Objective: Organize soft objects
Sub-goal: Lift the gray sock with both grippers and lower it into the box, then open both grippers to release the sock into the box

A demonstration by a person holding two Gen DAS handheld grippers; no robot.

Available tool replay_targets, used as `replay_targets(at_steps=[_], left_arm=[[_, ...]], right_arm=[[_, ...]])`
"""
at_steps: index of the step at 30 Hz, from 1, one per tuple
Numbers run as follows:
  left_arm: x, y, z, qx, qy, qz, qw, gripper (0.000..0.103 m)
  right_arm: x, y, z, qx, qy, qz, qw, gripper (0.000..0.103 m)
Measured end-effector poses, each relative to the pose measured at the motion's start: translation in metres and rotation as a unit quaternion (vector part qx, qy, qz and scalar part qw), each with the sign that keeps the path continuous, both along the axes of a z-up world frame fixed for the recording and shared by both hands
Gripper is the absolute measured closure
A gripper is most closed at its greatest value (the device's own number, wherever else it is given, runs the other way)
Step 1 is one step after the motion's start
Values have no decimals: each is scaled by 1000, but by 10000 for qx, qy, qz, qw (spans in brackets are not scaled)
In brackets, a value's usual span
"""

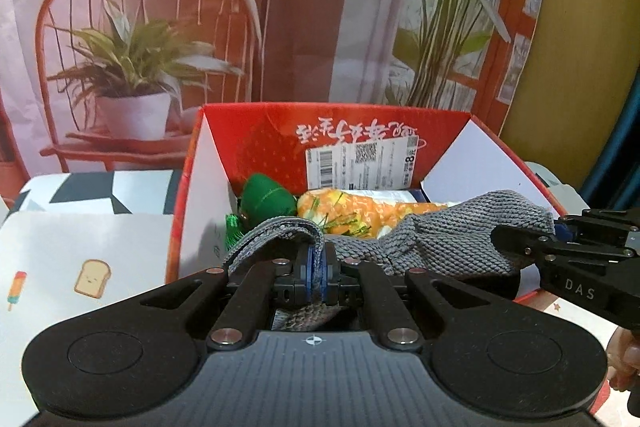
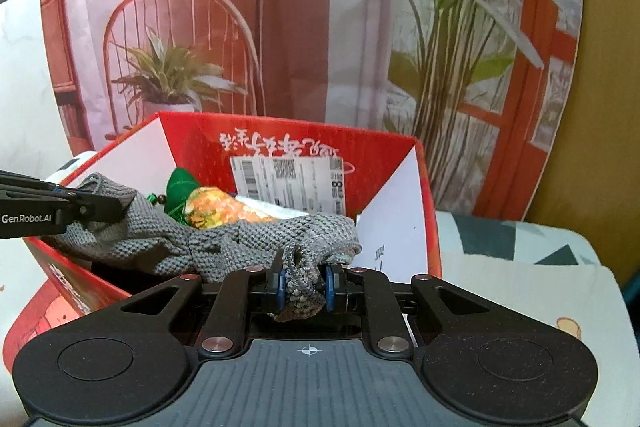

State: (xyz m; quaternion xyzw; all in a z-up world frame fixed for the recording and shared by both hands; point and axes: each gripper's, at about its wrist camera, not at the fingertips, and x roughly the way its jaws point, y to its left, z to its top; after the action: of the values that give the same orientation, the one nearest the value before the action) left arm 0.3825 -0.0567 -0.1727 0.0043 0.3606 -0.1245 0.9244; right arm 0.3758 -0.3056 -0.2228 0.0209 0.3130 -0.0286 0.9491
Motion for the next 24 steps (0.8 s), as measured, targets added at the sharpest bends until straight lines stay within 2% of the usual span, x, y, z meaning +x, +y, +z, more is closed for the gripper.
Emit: replay_targets(at_steps=[9,11,13,15,16,17,21,24], left_arm=[[6,-3,-8,68,146,-22,9999,97],[5,-2,-6,39,112,-68,9999,95],[3,2,-3,-72,84,-84,9999,83],[-1,5,2,-125,-6,-96,9999,50],[-4,6,5,-104,-94,-92,9999,46],[-8,6,9,-77,-171,-117,9998,45],[-25,9,21,16,-340,-225,9992,40],[-42,14,31,58,-507,-268,9983,36]], right_arm=[[5,-5,-3,135,122,-32,9998,86],[4,-6,-3,168,101,-40,9998,83],[0,-6,-1,183,38,-51,9998,80],[-5,-6,1,207,-53,-63,9998,74],[-8,-6,2,228,-103,-74,9997,74],[-10,-6,4,245,-149,-91,9995,70],[-27,-3,12,242,-484,-184,9984,36],[-40,1,19,257,-627,-177,9975,33]])
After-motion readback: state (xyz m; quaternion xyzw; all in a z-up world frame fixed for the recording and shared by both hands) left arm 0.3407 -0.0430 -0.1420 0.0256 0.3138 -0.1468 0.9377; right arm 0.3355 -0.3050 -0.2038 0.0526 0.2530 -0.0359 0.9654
